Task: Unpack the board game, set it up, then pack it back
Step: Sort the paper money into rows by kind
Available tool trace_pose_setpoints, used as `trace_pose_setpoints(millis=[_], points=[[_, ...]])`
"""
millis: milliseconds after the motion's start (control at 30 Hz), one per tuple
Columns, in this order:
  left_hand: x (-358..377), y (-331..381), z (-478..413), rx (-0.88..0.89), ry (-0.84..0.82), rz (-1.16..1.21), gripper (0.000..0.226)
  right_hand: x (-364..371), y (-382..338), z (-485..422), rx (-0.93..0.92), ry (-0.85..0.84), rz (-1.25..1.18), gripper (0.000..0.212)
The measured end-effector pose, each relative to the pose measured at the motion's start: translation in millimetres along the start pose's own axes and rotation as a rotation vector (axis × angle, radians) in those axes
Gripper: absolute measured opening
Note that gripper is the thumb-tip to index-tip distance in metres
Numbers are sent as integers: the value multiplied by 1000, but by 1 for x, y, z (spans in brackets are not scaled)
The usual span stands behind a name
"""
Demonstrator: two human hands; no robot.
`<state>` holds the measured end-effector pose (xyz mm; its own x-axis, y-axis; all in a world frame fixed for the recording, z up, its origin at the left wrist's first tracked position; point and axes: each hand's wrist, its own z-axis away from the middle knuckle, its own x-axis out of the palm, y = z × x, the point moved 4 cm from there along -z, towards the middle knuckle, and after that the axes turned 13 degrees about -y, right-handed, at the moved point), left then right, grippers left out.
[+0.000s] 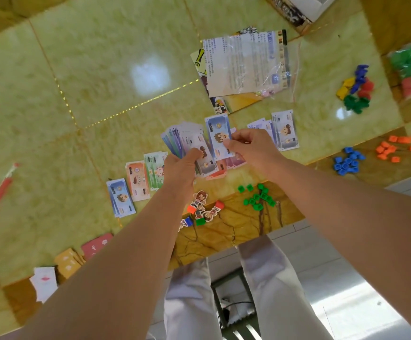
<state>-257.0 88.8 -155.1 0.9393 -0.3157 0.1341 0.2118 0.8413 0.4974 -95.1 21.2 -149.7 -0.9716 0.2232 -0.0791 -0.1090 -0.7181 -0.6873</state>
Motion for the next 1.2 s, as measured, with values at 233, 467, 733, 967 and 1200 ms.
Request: trace_pose_setpoints(millis=[233, 467, 733, 967, 1200], points=[[-62, 7, 14, 94, 58, 22, 18, 58, -15, -4, 19, -34, -28, 25], [-190, -2, 36, 132, 246, 52, 12, 175, -33, -11, 2, -126, 184, 7], [-276, -23, 39, 106, 270, 69, 16, 260, -13, -21, 58, -1, 528, 15], [-269, -23, 36, 134, 158, 90, 21, 262, -6, -22, 9, 88, 579, 16], [-221, -4, 36, 148, 76, 128, 24, 251, -27, -13, -86, -271, 249, 39]])
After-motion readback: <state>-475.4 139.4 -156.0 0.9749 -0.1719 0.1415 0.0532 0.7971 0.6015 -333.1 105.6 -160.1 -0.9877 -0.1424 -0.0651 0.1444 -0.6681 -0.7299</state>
